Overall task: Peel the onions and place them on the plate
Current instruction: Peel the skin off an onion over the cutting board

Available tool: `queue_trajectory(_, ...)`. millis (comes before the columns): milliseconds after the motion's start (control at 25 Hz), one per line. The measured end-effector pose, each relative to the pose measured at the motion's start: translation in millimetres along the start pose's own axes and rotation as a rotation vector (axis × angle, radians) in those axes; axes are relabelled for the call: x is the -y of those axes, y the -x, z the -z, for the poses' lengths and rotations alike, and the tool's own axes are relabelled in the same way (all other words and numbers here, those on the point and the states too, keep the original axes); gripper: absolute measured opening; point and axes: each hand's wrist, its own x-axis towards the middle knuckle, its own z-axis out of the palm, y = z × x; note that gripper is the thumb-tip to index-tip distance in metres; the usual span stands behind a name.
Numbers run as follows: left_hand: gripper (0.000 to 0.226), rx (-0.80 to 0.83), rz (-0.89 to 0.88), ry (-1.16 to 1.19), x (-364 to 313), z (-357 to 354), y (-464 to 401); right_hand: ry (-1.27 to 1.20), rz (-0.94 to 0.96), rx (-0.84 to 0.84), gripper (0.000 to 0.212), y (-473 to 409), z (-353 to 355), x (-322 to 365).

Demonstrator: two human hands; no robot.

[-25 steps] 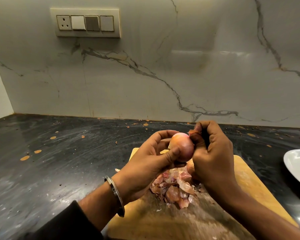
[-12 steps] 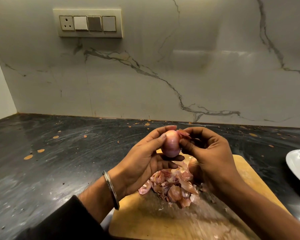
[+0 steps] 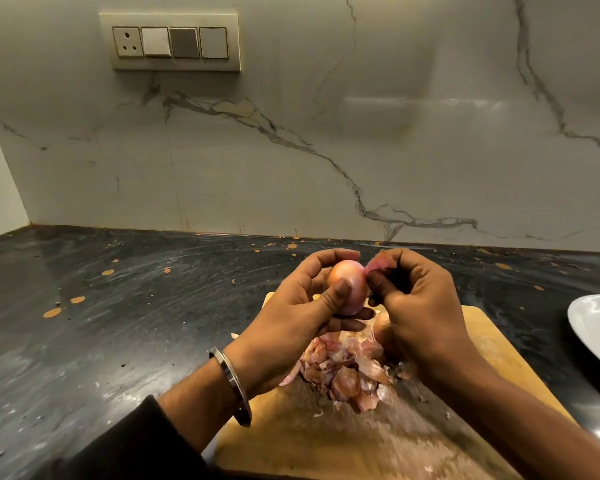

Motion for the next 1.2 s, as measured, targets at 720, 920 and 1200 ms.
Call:
queue_trajectory(720,0.050,0.000,0.023,0.088,0,6,-1,0.128,0.142,-0.030,0.021,5,-4,-2)
queue_trajectory(920,0.046,-0.032,0.058,0.159,3,3,-3,0.149,0.241,-0.033,0.028,10,-6,-4)
queue_trajectory(1200,0.062,-0.166,0.125,0.241,-7,16,-9,0.327,0.386,0.116,0.020,13,-8,3)
